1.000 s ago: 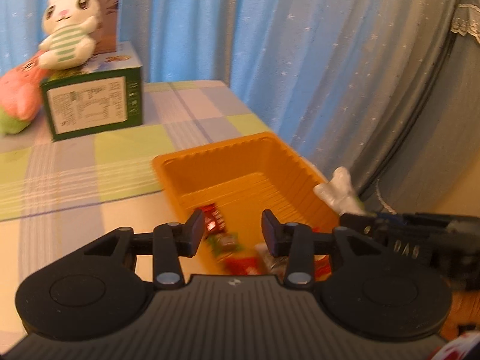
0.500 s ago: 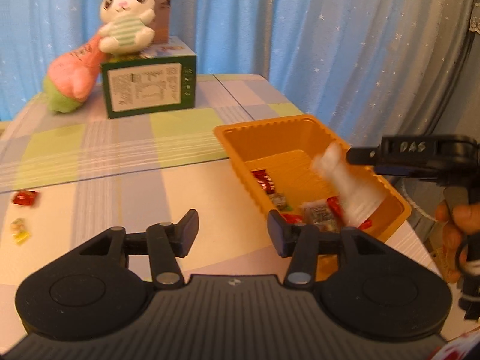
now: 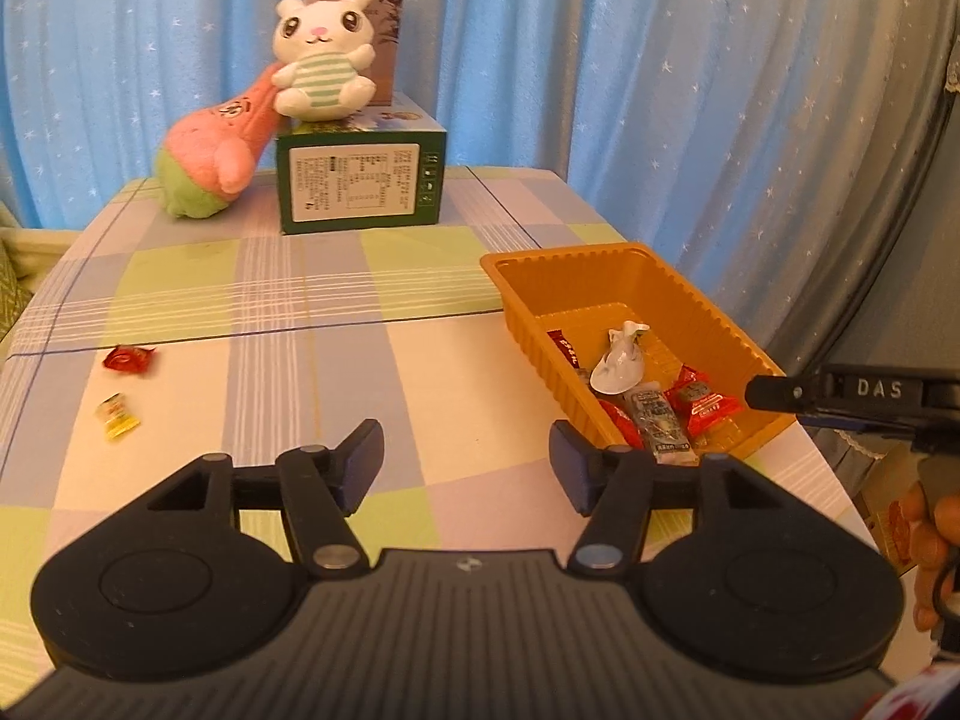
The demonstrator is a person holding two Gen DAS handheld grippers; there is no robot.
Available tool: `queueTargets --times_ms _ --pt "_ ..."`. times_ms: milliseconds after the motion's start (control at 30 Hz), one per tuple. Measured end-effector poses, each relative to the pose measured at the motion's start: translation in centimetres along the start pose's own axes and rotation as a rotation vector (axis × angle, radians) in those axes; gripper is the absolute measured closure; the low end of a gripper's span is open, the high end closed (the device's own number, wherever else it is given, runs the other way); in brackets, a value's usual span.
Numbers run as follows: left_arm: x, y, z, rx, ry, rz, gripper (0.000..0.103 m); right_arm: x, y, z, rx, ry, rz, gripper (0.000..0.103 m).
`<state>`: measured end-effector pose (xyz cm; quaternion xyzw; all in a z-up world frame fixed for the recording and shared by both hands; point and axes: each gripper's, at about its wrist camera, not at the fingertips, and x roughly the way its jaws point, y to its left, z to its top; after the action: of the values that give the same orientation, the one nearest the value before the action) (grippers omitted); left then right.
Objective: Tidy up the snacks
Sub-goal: 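Open both tools to drop the wrapper and green candy into the tray, then withdraw both tools from the tray toward the loose candies on the table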
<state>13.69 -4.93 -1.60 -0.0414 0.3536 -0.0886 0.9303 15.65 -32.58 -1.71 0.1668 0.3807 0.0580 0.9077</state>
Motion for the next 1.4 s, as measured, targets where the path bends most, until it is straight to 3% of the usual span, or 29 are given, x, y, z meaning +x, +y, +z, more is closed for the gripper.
queueTargets --times_ms 400,833,1133,1400 --pt "-5.6 3.3 -1.4 -0.040 -0.021 0.068 0.043 -3.1 7.5 -1.9 -0.139 -0.006 0.051 0.038" --pt "-9.1 8.9 -3.0 -0.110 -0.031 0.162 0.042 -1.6 14.3 -4.7 -0.272 0.040 0.116 0.038" --pt "-8.5 13.3 -3.6 -0.147 -0.016 0.228 0.042 1.5 17.3 -6.0 -0.334 0.076 0.149 0.038" --pt "-4.7 17.4 -3.7 -0.210 -0.004 0.251 0.043 5.3 18.8 -6.0 -0.347 0.044 0.138 0.038"
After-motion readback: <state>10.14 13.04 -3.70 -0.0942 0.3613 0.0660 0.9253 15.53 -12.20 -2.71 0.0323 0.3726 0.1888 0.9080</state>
